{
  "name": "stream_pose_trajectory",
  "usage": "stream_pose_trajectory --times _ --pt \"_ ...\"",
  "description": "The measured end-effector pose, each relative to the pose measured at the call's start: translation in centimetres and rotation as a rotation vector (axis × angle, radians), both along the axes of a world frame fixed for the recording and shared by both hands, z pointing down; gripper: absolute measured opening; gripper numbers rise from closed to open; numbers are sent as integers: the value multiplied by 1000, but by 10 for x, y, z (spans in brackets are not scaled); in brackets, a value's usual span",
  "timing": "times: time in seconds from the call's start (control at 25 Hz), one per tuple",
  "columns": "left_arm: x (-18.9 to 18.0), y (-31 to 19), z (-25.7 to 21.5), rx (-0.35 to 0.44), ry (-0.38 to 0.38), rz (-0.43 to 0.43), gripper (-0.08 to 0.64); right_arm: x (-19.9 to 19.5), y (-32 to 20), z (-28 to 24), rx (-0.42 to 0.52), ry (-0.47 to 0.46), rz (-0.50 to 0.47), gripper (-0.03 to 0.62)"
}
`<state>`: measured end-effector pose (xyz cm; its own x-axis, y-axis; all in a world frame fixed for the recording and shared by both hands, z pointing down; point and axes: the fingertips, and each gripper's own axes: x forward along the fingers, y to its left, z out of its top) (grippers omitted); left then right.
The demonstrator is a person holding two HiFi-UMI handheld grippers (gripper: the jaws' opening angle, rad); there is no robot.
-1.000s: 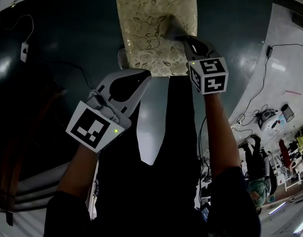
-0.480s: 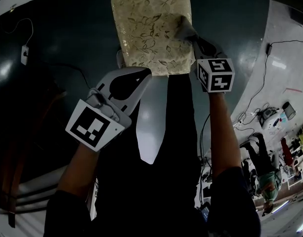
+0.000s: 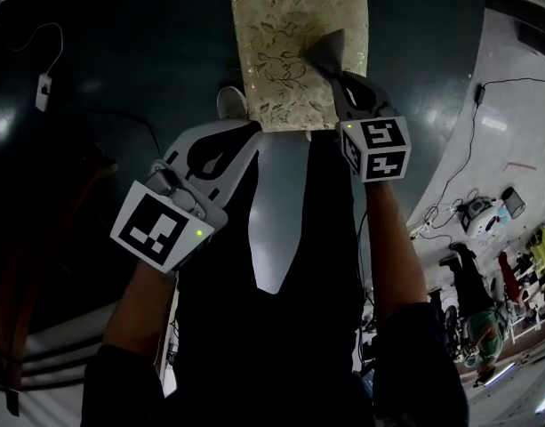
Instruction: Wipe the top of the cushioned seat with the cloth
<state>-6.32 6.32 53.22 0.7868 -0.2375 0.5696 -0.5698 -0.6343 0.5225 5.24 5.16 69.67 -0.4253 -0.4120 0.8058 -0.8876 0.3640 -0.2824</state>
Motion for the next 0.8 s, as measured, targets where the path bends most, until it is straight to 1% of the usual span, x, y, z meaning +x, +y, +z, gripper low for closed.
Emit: stream_pose_trajectory --times 0.2,0.36,0.52,0.68,0.8 --pt "-37 14 -3 4 5 -35 8 -68 14 -3 -10 -44 -71 38" --pt "-70 24 -3 -4 -1 -83 8 -124 33 -3 -33 -78 -153 39" --pt "-95 36 3 -16 -14 -120 8 -169 60 2 -63 -112 -247 38" --pt "-104 46 11 -26 -21 -144 8 -195 91 12 -103 -134 -325 39" --pt "-102 52 16 -37 -23 -146 8 -196 107 22 -131 -134 -343 39"
